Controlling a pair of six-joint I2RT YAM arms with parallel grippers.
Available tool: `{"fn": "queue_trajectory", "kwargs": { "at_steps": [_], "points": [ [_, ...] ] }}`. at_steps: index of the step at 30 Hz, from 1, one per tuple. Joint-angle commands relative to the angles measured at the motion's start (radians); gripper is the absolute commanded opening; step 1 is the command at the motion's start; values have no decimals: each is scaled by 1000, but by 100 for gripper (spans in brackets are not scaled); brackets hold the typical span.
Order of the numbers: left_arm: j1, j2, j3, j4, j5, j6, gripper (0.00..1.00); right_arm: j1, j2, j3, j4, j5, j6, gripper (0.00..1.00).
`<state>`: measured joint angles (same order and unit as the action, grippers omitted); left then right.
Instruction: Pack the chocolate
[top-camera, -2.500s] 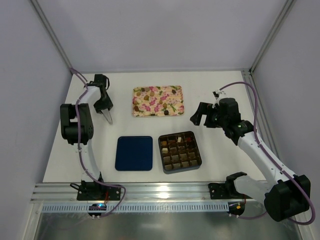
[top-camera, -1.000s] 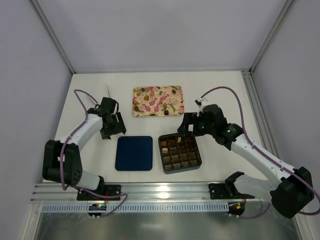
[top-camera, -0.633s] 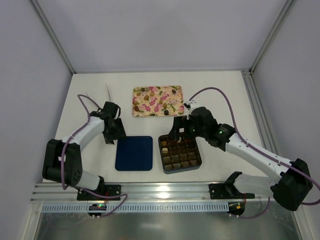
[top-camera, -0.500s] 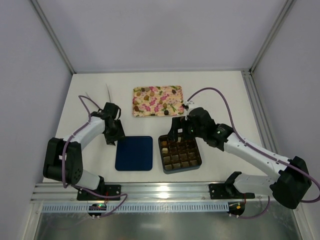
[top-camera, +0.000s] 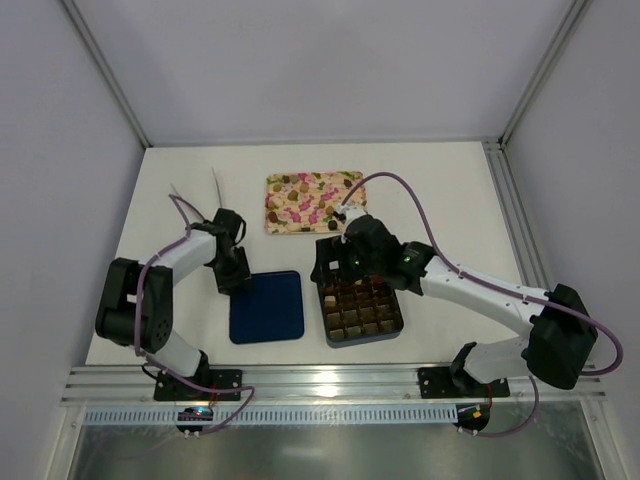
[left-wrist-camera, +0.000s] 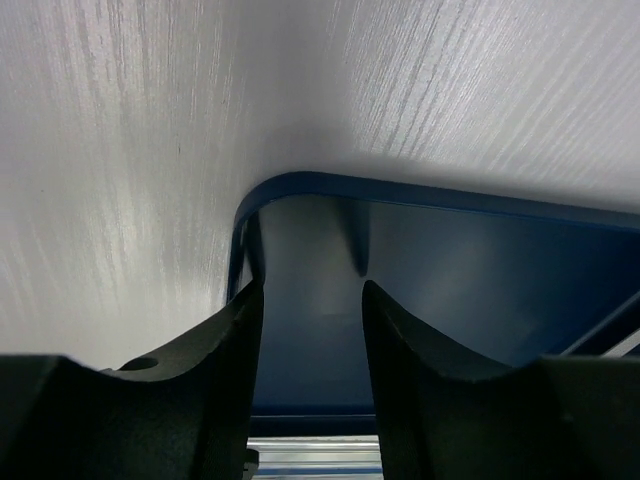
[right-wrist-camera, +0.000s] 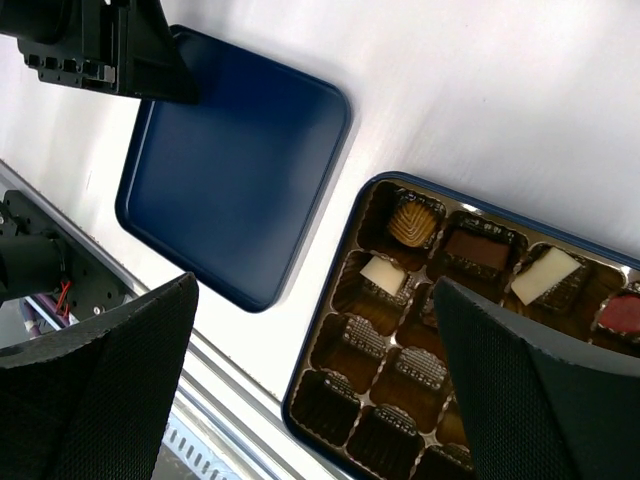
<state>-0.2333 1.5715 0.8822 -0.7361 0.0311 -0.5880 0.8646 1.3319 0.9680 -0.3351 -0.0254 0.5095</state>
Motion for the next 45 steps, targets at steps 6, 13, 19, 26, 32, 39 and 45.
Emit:
{"fn": "queue_trajectory", "kwargs": {
  "at_steps": [6, 13, 19, 26, 32, 39, 45],
  "points": [
    [11, -74, 76, -78, -49, 56, 55, 24, 27, 58, 48, 21, 24, 100],
    [25, -65, 116, -151, -132, 86, 62, 40, 52, 74, 56, 16, 26, 100],
    [45, 28, 100, -102, -97, 102, 48, 50, 58, 66, 73, 8, 29, 100],
    [45, 103, 89, -52, -93, 112, 34, 51, 69, 54, 87, 7, 21, 100],
    [48, 150, 100, 7, -34, 123, 7, 50, 115, 83, 91, 5, 6, 100],
    [52, 142, 149, 4, 38, 148, 0, 50, 207, 179, 67, 2, -19, 100],
    [109, 93, 166, -2, 118, 154, 0, 50, 279, 253, 36, -1, -32, 100]
  ]
}}
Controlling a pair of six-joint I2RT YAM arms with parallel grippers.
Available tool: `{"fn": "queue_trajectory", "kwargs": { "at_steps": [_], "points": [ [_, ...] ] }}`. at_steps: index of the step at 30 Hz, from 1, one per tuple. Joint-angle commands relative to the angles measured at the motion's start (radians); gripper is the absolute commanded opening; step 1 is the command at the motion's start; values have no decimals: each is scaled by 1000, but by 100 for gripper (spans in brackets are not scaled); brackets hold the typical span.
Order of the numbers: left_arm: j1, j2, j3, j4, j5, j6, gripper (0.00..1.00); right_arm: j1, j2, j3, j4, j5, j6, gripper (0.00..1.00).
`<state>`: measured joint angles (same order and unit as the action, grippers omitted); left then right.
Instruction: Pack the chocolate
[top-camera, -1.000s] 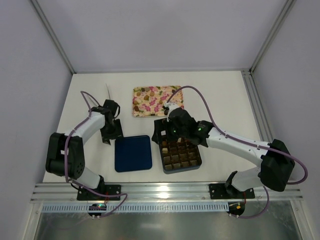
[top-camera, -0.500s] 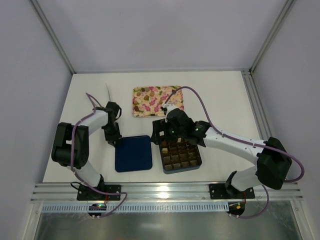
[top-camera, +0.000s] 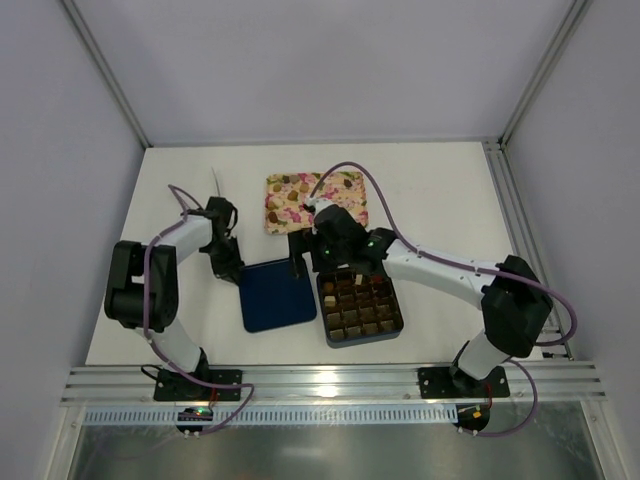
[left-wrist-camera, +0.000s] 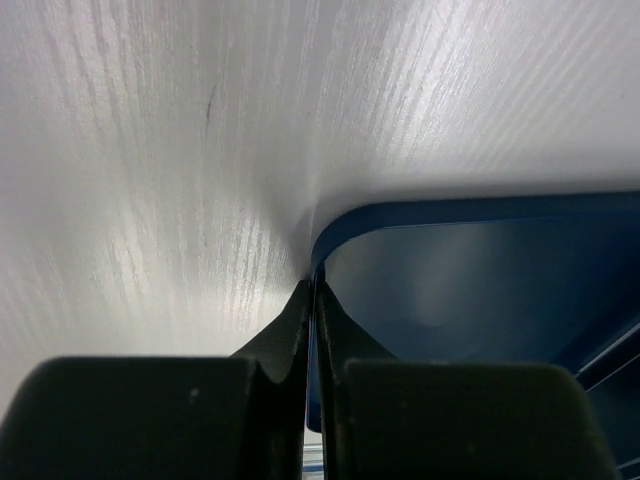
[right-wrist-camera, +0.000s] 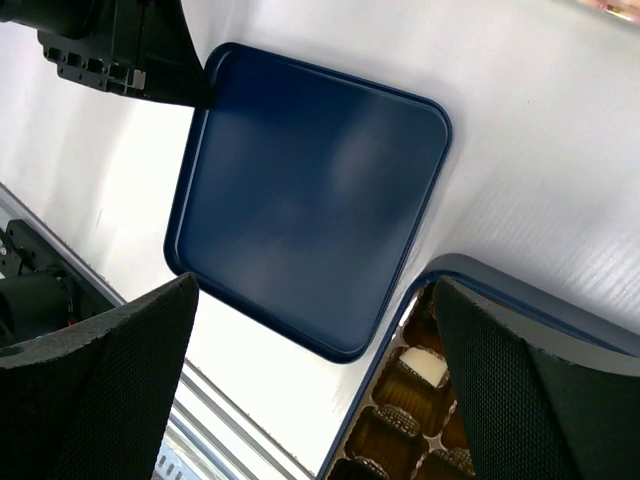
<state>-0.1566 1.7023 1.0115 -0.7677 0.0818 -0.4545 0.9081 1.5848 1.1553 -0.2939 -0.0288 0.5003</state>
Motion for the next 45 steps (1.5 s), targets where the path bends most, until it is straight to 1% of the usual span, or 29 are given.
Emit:
{"fn": "queue_trajectory", "kwargs": {
  "at_steps": [1, 6, 13, 20, 23, 28, 34, 40, 45],
  "points": [
    [41, -43, 38, 28, 85, 22, 0, 6, 40, 78, -13, 4, -31, 100],
    [91, -87, 52, 15, 139, 27, 0, 6, 121, 175, -56, 6, -58, 100],
    [130, -151, 68, -12, 164, 36, 0, -17, 216, 286, -100, -25, -97, 100],
    [154, -181, 52, -13, 182, 40, 0, -73, 305, 342, -116, -72, -124, 100],
    [154, -185, 55, -13, 185, 42, 0, -109, 332, 333, -79, -115, -141, 100],
    [152, -184, 56, -12, 194, 40, 0, -143, 376, 307, 21, -282, -166, 99],
    [152, -185, 56, -8, 202, 37, 0, -193, 425, 256, 145, -394, -134, 96],
    [154, -187, 53, -4, 203, 36, 0, -207, 475, 244, 202, -456, -111, 93],
    [154, -193, 56, -1, 205, 34, 0, -207, 497, 213, 289, -528, -68, 89]
  ]
}}
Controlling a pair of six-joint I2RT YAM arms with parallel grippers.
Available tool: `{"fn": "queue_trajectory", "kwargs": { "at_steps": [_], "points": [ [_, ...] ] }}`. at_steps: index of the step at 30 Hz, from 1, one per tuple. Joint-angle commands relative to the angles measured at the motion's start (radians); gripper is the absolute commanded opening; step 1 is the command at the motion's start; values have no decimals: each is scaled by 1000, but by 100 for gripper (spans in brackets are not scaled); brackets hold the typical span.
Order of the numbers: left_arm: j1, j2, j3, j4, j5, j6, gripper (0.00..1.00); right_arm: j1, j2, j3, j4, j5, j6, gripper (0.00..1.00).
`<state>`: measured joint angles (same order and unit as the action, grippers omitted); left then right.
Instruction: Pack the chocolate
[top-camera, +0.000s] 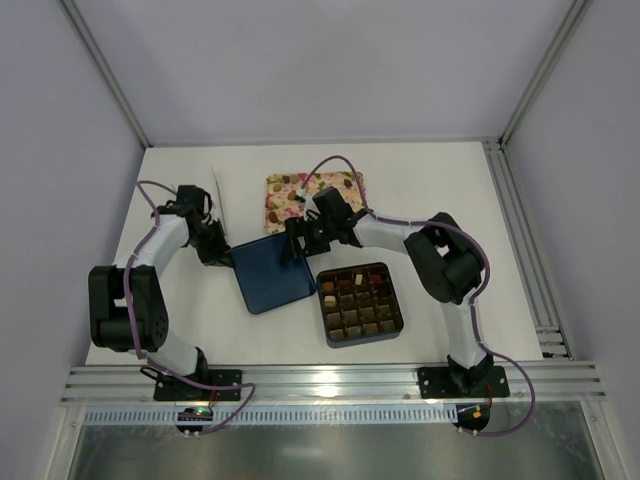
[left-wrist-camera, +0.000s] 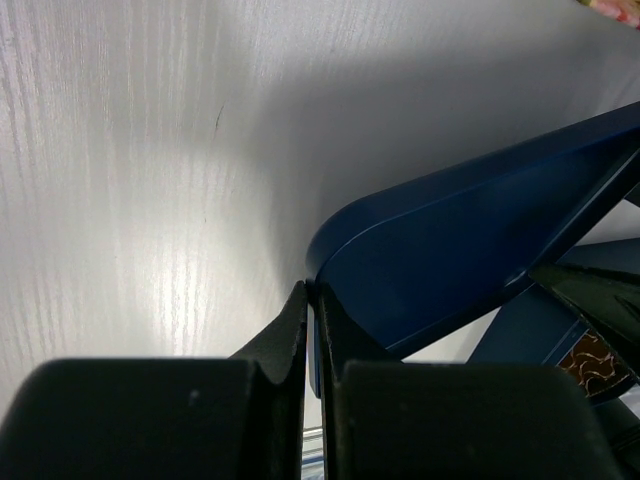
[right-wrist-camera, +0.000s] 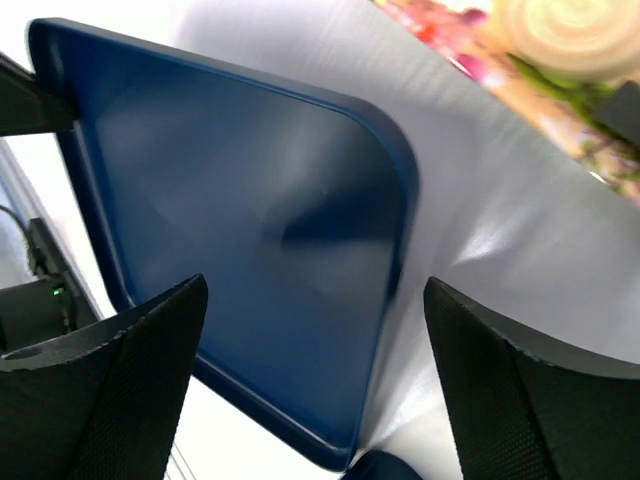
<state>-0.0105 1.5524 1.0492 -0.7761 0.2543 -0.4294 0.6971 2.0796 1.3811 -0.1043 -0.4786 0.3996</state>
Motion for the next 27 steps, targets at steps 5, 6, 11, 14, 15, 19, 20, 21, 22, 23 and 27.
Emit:
{"fn": "queue_trajectory", "kwargs": {
  "at_steps": [5, 6, 11, 14, 15, 19, 20, 21, 22, 23, 27],
  "points": [
    [6, -51, 25, 8, 31, 9, 0, 4, -7, -37, 204, -140, 90, 75],
    [7, -51, 29, 3, 28, 9, 0, 4, -10, -40, 213, -155, 96, 73],
    [7, -58, 41, -3, 14, 8, 0, 1, -33, -47, 229, -186, 131, 54],
    [7, -71, 51, -14, 3, 8, 0, -4, -46, -62, 267, -218, 163, 46],
    [6, -74, 55, -18, 2, 9, 0, -5, -50, -68, 273, -224, 182, 44],
    [6, -86, 81, -41, 3, 9, 0, -5, -79, -82, 313, -253, 235, 33],
    [7, -92, 93, -52, 2, 12, 0, -5, -84, -83, 319, -258, 245, 31],
    [7, -101, 100, -57, -1, 12, 0, -7, -91, -83, 319, -258, 261, 24],
    [6, -109, 106, -63, -3, 14, 0, -5, -108, -83, 319, -261, 269, 21],
    [6, -113, 116, -75, -4, 17, 0, -5, -119, -83, 315, -259, 278, 18],
    [6, -144, 155, -112, -35, 30, 8, -8, -161, -62, 266, -247, 314, 4]
  ]
}}
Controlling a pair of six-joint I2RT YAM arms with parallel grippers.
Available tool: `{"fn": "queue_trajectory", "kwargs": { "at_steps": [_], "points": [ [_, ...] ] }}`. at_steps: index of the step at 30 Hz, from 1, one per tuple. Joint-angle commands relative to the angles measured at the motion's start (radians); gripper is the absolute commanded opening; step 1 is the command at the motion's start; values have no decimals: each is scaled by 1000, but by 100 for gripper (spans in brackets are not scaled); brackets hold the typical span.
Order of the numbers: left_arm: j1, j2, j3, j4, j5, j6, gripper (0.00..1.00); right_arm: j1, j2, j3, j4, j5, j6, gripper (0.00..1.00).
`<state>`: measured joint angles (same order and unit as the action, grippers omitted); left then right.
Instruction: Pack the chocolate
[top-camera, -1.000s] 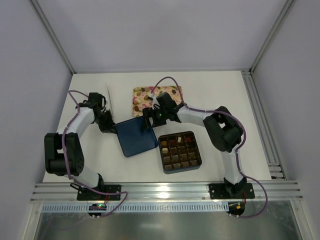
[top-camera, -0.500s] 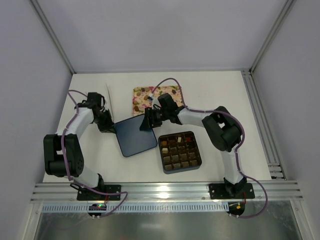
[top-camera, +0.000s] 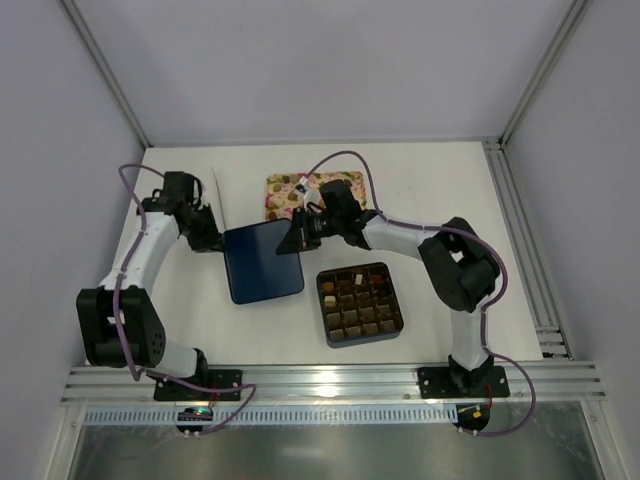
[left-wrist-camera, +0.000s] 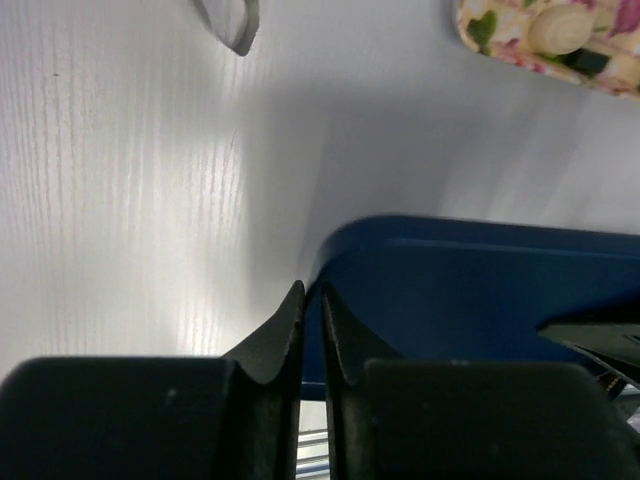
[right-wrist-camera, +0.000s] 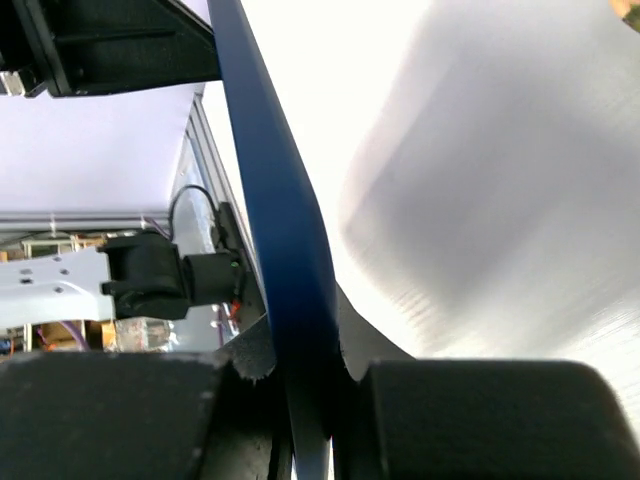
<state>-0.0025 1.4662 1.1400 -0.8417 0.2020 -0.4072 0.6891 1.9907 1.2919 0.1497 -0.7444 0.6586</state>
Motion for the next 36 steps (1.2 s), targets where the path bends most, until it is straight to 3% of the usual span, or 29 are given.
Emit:
{"fn": "queue_trajectory", "kwargs": {
  "at_steps": [1, 5, 8, 10, 13, 18, 22, 28, 30, 36],
  "points": [
    [-2, -70, 70, -56, 7, 13, 11, -5, -87, 30, -2, 19, 74, 4],
    [-1, -122, 101, -82, -33, 18, 32, -19, -128, 26, -9, 11, 134, 4],
    [-1, -170, 127, -94, -59, 18, 57, -31, -164, 27, -44, 11, 148, 4],
    [-5, -199, 148, -96, -59, 24, 66, -43, -182, 18, -58, 8, 179, 4],
    [-80, -253, 184, -88, -149, 27, 70, -91, -202, 27, -99, -7, 211, 4],
    [-459, -337, 222, -28, -416, 39, 73, -180, -204, 167, -361, -9, 197, 4],
    [-768, -397, 199, 62, -660, 149, 74, -239, -220, 173, -397, -58, 259, 4],
    [-1264, -293, 167, 116, -1103, 402, 80, -310, -265, 123, -449, -125, 299, 4],
    [-1358, -238, 145, 156, -1191, 523, 81, -326, -283, 119, -505, -127, 285, 4],
    [-1430, -201, 110, 265, -1172, 665, 82, -385, -362, 84, -599, -176, 245, 4]
  ]
}}
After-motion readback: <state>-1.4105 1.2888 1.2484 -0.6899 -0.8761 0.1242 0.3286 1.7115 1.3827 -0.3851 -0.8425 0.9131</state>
